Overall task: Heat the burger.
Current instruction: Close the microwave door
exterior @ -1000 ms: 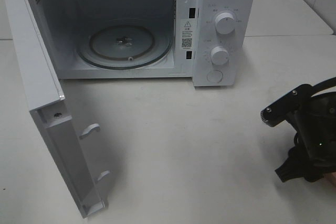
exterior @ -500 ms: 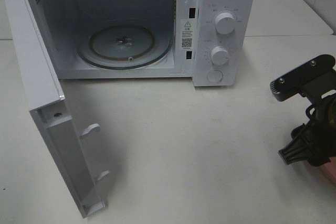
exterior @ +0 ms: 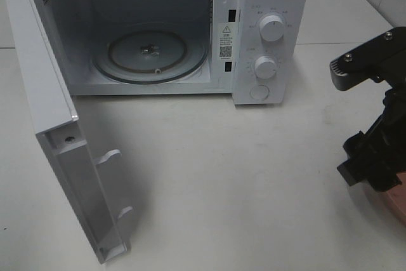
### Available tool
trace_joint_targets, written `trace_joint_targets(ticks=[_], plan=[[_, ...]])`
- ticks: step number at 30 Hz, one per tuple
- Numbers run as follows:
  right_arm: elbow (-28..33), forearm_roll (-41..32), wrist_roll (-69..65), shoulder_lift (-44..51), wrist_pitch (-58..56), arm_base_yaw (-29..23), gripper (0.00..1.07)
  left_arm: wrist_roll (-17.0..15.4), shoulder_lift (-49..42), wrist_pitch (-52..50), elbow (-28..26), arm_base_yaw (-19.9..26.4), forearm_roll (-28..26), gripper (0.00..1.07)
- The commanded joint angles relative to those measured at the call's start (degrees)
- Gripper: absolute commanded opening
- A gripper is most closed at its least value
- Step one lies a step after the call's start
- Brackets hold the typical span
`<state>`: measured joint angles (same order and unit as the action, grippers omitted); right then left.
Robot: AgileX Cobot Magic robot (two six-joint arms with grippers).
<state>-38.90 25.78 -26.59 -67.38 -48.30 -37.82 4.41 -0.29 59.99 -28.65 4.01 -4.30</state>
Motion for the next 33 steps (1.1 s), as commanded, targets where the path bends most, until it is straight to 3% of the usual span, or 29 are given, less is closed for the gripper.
trace_joint_targets(ticks=[1, 12, 33], plan=[[-2.1, -4.0, 4.1, 1.3, -3.9, 0.5, 0.78, -0.5, -1.1, -0.5, 0.2, 0.1, -0.1, 1.0], [-4.1, -14.3, 12.8, 12.6, -9.5, 0.5, 0.76, -0.5, -1.1, -0.5, 0.2, 0.1, -0.1, 1.0], [-3.0, -13.6, 16.4, 34.3, -20.5, 0.5, 0.76, -0.5, -1.1, -0.5, 0.2, 0.1, -0.1, 1.0]])
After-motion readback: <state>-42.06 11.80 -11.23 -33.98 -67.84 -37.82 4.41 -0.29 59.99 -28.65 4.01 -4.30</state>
